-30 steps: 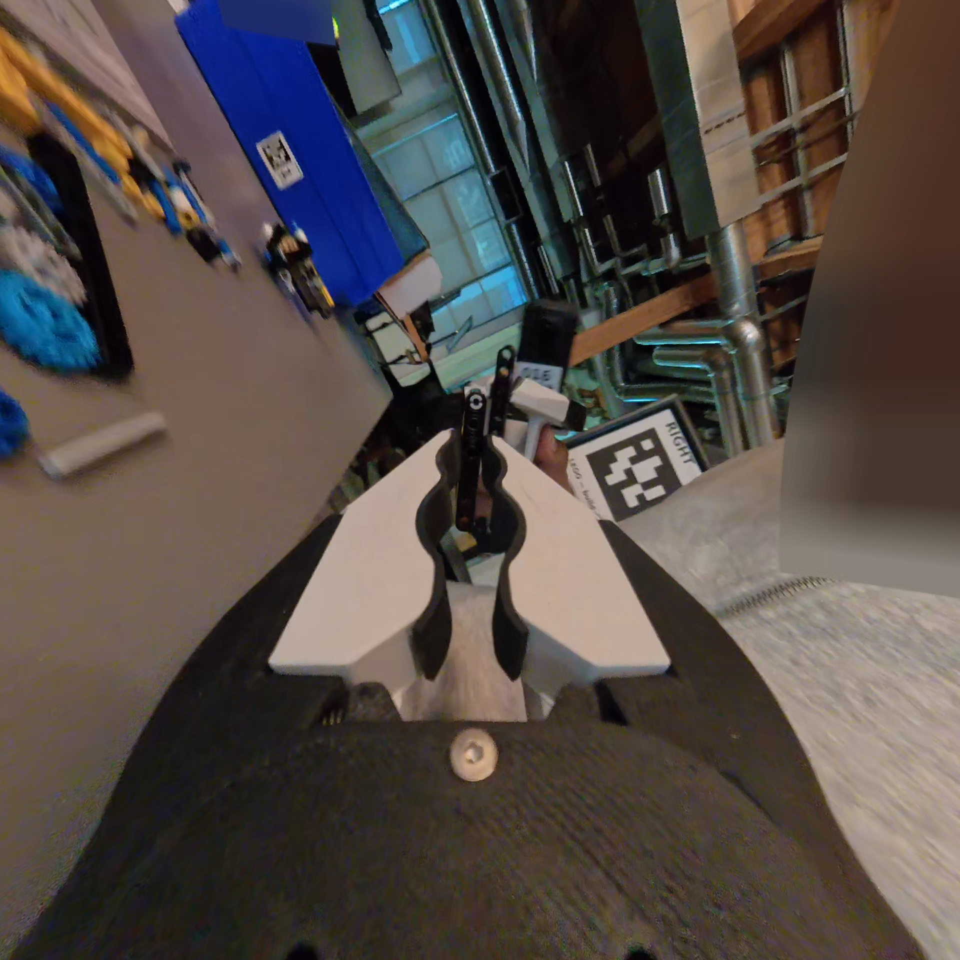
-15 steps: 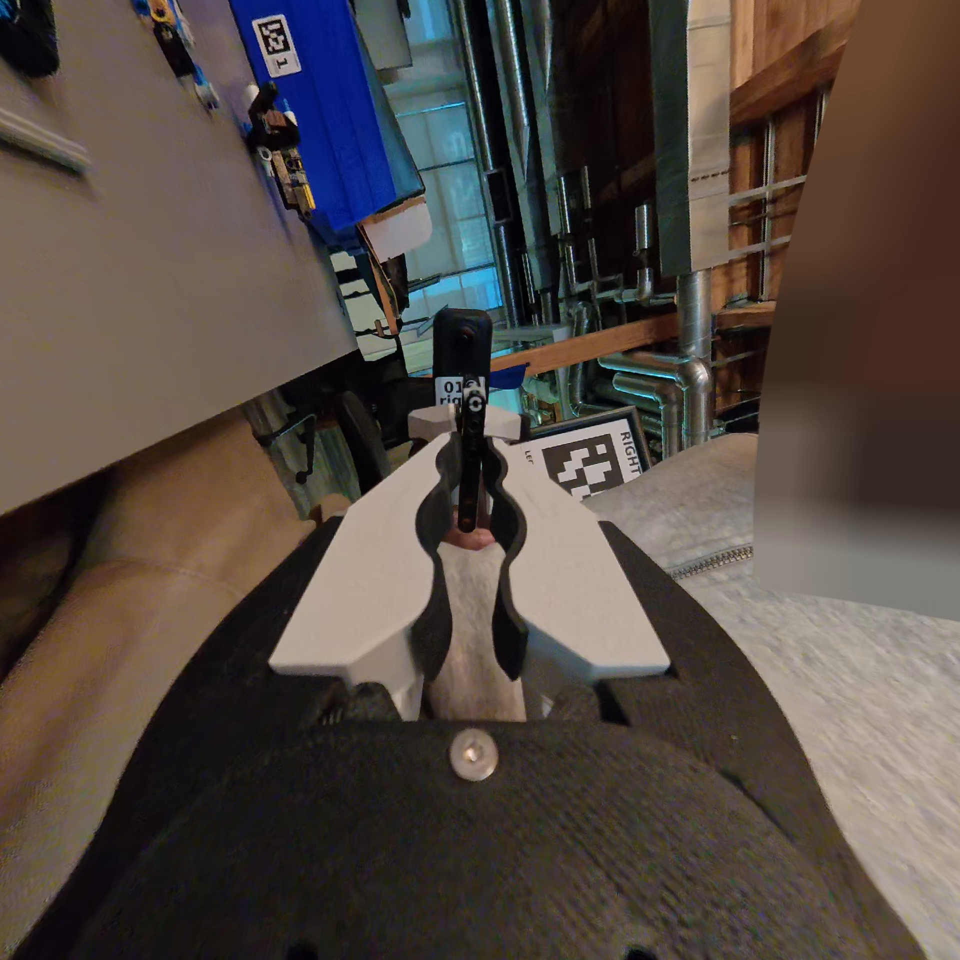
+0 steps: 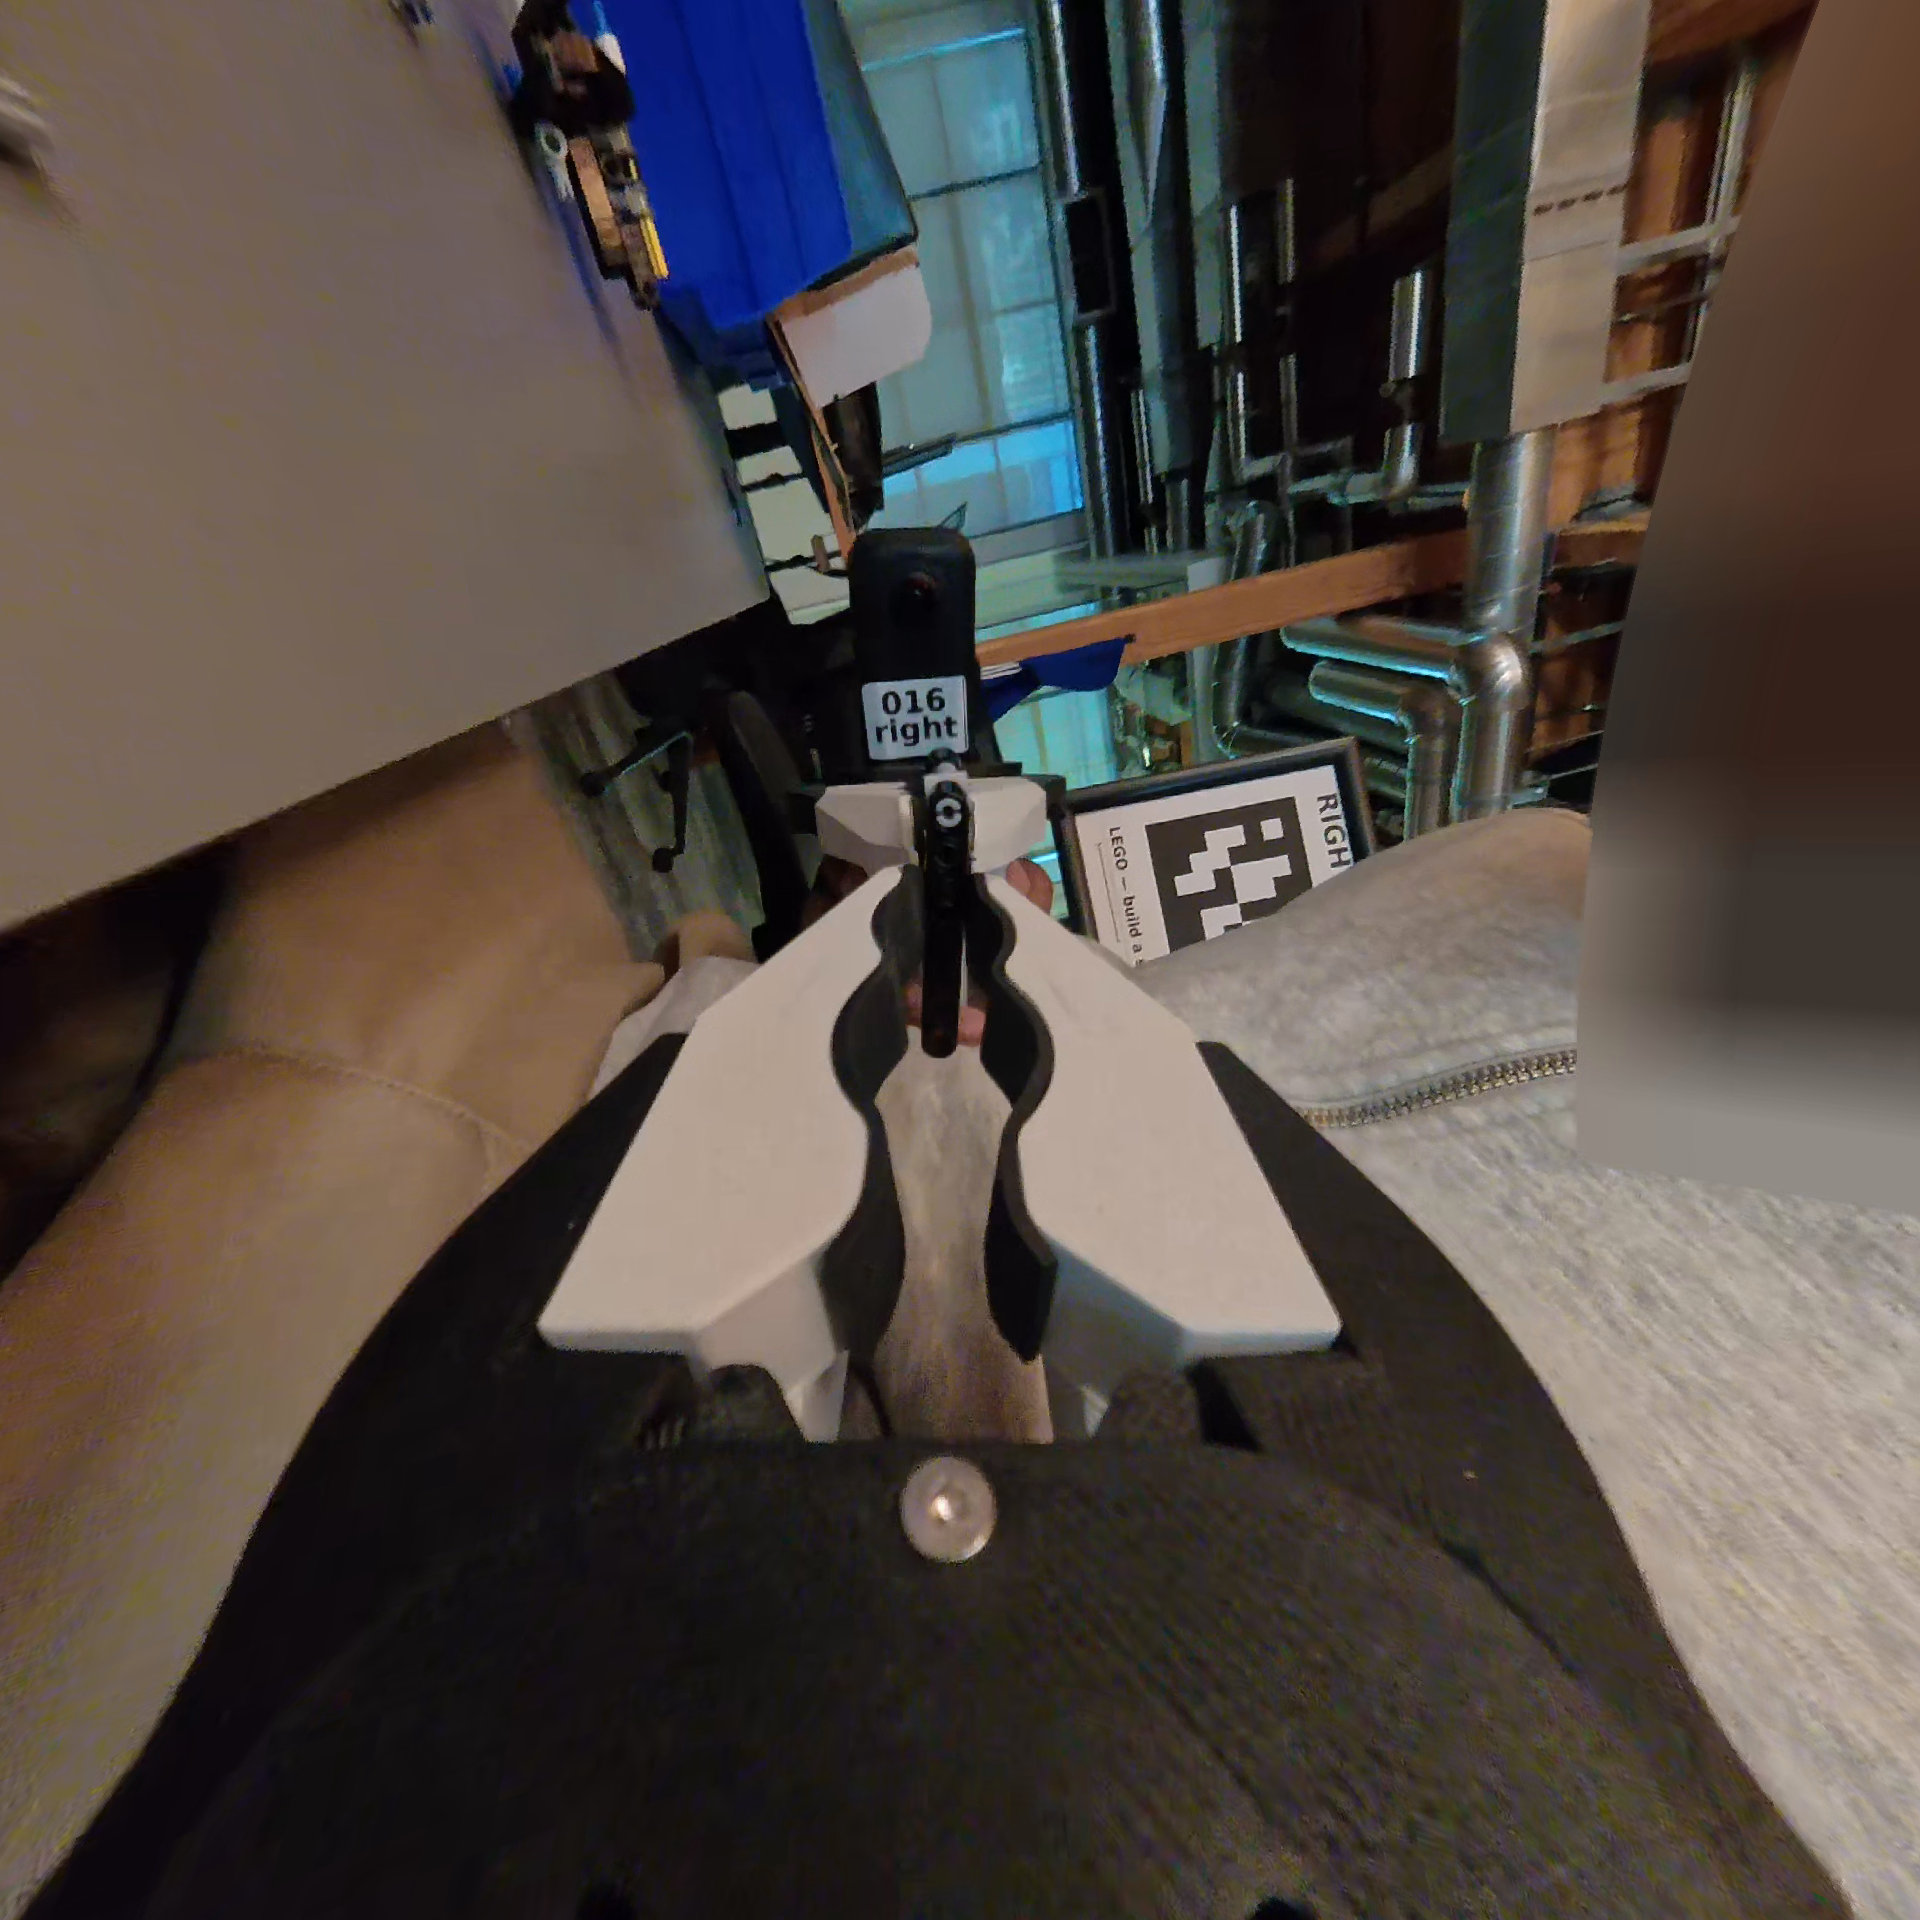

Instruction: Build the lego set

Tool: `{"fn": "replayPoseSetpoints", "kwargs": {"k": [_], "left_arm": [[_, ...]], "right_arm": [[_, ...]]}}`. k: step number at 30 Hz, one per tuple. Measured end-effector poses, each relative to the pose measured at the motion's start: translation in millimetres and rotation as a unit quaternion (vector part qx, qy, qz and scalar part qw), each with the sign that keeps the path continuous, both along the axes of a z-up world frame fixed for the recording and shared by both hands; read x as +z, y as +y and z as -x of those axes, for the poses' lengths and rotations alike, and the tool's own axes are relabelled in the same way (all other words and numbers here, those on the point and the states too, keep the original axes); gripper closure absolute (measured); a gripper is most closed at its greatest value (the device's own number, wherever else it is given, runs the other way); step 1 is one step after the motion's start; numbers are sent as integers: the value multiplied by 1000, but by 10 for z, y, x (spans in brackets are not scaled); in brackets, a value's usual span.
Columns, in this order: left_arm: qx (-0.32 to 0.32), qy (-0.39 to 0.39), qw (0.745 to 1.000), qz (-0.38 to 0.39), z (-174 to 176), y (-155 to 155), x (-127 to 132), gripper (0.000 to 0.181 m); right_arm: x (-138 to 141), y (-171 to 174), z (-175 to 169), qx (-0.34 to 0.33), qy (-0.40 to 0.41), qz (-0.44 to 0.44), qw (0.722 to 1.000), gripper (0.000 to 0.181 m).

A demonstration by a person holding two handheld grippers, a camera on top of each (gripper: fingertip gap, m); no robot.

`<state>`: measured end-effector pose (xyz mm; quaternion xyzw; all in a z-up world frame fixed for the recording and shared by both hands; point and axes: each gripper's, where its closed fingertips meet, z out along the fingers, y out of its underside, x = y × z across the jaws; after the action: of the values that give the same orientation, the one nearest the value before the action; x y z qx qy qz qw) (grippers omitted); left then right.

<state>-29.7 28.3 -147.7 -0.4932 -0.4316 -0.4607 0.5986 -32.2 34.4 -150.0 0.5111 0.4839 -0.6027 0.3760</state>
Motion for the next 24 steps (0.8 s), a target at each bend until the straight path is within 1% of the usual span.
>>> {"fn": "replayPoseSetpoints", "kwargs": {"k": [1,8,15,20,24], "left_arm": [[-3,-1,1000,4,-16,4,-8,174],[-35,3,999,23,-148,11,-45,175],[-88,23,994,54,-224,-51,-88,175],[-95,15,994,60,-238,-39,-94,174],[-84,-1,995,53,-260,-25,-108,174]], "right_arm": [[-11,2,-24,5,-4,0,1000,177],[-53,-4,-180,51,-12,-6,999,176],[-101,-81,-275,93,15,-37,995,177],[-109,-75,-297,94,24,-45,994,177],[-122,-63,-321,94,23,-45,994,177]]}}
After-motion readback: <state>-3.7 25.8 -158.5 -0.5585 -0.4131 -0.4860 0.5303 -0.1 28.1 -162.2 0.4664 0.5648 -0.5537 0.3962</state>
